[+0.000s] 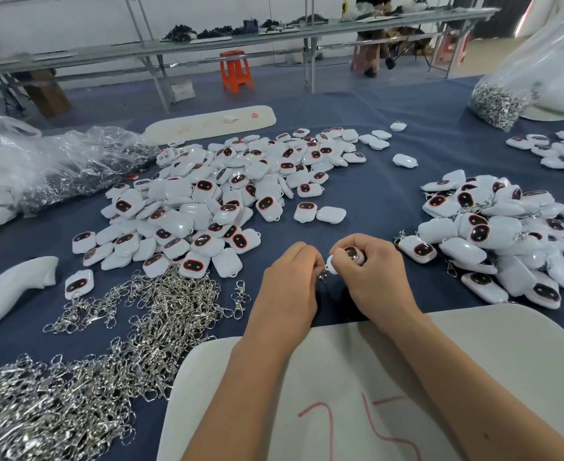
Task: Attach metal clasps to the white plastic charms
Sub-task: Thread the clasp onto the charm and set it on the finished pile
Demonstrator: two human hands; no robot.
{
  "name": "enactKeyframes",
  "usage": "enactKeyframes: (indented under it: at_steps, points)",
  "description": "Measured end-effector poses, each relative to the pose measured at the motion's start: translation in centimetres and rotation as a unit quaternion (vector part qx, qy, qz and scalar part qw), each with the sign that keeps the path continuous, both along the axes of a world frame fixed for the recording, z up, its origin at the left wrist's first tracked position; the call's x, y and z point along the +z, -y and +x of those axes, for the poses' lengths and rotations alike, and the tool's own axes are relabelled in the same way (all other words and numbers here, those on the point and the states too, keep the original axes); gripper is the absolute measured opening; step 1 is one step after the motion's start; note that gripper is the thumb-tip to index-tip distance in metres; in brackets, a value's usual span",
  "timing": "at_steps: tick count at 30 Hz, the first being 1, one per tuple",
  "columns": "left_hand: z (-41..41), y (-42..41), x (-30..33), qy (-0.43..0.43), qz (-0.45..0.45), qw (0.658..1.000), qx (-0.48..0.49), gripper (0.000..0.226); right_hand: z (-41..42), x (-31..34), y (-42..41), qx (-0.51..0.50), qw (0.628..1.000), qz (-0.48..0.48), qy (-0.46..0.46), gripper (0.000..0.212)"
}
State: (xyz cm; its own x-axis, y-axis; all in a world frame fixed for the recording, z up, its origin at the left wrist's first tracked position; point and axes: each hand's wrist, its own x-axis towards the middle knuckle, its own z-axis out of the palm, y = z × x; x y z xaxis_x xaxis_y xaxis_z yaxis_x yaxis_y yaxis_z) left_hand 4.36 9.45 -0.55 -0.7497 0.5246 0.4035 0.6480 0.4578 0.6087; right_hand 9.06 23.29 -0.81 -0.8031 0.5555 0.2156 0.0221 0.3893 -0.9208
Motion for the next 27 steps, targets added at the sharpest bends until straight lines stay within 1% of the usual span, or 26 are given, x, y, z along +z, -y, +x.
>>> enactKeyframes:
  at_steps: [4,6,9,12,14,15,17,20,23,27]
  points:
    - [0.2,0.0,0.2,0.006,-0.008,1.0,0.002,0.019,0.1,0.1,-0.1,0.006,1.0,0.008,0.006,0.02]
    - [0.3,0.0,0.3,0.012,-0.009,1.0,0.007,0.018,0.2,0.1,0.0,0.006,1.0,0.027,-0.003,0.019]
    - [0.2,0.0,0.4,0.032,-0.007,0.999,0.022,0.018,0.4,0.2,0.3,0.004,0.992,0.114,-0.049,0.017]
    - [0.4,0.0,0.4,0.054,-0.012,0.998,0.04,0.022,0.5,0.1,0.4,0.022,0.975,0.201,-0.096,0.013]
    - [0.6,0.0,0.3,0.057,-0.016,0.997,0.049,0.025,0.5,0.0,0.5,0.036,0.965,0.235,-0.111,0.009]
    - [0.6,0.0,0.2,0.059,-0.011,0.997,0.051,0.026,0.5,0.0,0.6,0.038,0.964,0.234,-0.117,0.007]
    - [0.4,-0.1,0.1,0.073,0.027,0.996,0.05,0.024,0.5,-0.1,0.7,0.022,0.977,0.176,-0.121,0.008]
    - [0.1,-0.3,0.1,0.083,0.103,0.991,0.024,0.017,0.3,-0.1,0.0,0.012,0.994,0.037,-0.099,0.019]
    - [-0.1,-0.4,0.0,0.077,0.139,0.987,0.005,0.013,0.4,0.1,-0.3,0.032,0.994,-0.062,-0.086,0.013]
    - [-0.2,-0.3,-0.1,0.057,0.146,0.988,-0.007,0.008,0.5,0.5,-0.3,0.047,0.981,-0.171,-0.079,0.016]
